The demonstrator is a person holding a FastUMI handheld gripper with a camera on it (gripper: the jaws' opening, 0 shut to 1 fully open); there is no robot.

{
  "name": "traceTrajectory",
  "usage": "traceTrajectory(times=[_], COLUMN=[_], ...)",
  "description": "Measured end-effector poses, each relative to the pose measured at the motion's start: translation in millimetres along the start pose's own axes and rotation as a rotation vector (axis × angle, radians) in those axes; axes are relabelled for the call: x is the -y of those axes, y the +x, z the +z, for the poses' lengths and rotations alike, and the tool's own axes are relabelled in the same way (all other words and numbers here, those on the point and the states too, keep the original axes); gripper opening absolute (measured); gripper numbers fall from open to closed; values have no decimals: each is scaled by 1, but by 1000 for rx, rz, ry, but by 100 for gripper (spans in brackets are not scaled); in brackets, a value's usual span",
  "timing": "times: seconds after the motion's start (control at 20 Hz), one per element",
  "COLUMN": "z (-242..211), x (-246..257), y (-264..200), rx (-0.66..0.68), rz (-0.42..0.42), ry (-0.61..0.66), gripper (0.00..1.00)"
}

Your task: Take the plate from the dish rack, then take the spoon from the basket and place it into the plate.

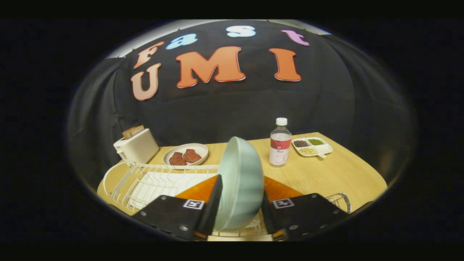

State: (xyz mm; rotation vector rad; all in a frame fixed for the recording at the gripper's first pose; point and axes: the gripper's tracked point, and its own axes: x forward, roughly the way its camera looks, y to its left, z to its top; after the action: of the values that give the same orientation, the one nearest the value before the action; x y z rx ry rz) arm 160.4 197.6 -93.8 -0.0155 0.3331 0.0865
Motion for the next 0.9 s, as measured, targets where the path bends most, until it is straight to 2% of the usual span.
traceTrajectory(times=[0.05, 0.1, 0.2, 0.35, 0.55, 0.75, 0.9], z=[1, 0, 1, 17, 29, 37, 43], x=[2, 3, 4, 5, -2, 3, 5], y=[1, 1, -2, -7, -14, -18, -28], rx=[-6, -15, -26, 14, 38, 55, 67], rz=[-22, -45, -97, -163, -202, -244, -244], ry=[9, 13, -3, -66, -138, -161, -135], gripper=[45, 38, 33, 29, 27, 27, 27])
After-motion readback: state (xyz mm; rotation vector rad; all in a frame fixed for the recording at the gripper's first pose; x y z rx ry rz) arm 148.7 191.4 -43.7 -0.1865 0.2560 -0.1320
